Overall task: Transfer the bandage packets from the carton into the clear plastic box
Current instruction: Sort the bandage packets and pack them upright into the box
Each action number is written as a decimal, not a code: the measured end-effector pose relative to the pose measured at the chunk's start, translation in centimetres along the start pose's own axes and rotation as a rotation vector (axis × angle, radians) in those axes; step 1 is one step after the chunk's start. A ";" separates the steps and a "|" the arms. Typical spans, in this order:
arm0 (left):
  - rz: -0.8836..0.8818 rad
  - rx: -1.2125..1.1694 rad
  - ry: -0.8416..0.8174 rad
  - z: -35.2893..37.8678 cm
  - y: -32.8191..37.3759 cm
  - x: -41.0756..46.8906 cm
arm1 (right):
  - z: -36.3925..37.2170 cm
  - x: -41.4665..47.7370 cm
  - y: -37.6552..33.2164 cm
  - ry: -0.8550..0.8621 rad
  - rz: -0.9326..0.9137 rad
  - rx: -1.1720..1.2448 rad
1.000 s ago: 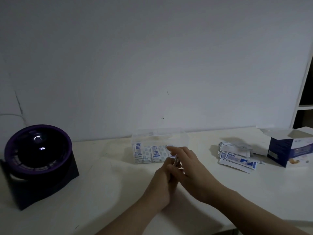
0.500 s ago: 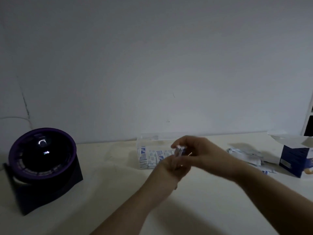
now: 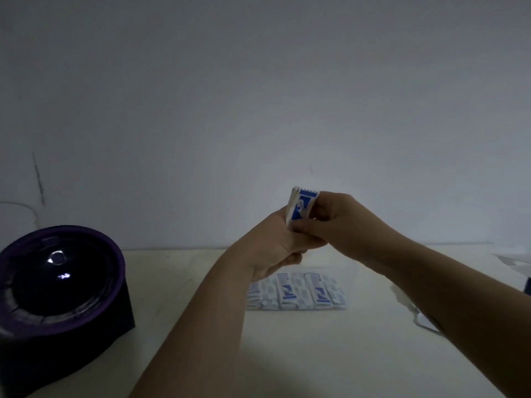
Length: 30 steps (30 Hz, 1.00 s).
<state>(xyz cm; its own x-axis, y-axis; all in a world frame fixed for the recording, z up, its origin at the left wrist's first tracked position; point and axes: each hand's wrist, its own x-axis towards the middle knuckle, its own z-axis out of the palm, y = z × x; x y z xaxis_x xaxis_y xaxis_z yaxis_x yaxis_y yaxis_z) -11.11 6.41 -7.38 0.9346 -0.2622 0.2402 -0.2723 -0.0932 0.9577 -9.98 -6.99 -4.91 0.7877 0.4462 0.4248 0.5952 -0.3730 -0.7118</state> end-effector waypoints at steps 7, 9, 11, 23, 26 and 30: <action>-0.042 0.263 0.202 -2.8 -1.4 1.3 | 1.5 3.8 1.6 0.046 0.121 0.129; -0.033 0.491 0.270 -4.2 -2.0 0.9 | 1.7 5.6 2.9 0.097 0.192 0.012; -0.069 0.696 0.284 -5.3 -2.8 0.6 | 2.2 6.8 4.3 -0.001 0.335 -0.091; -0.298 0.943 0.149 -5.9 -5.0 0.8 | 6.7 9.2 8.1 -0.488 0.795 -0.525; -0.289 0.948 0.150 -5.9 -5.1 0.7 | 7.0 9.5 8.0 -0.533 0.828 -0.531; -0.279 0.947 0.140 -6.1 -5.0 0.7 | 7.5 9.7 8.3 -0.570 0.846 -0.559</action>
<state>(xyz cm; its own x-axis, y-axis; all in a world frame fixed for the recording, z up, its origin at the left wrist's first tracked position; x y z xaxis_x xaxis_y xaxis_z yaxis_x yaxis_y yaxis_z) -7.70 12.53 -11.08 0.9949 -0.0038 0.1004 -0.0514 -0.8778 0.4763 1.42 0.38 -10.93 0.8660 0.1310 -0.4826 0.0123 -0.9704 -0.2413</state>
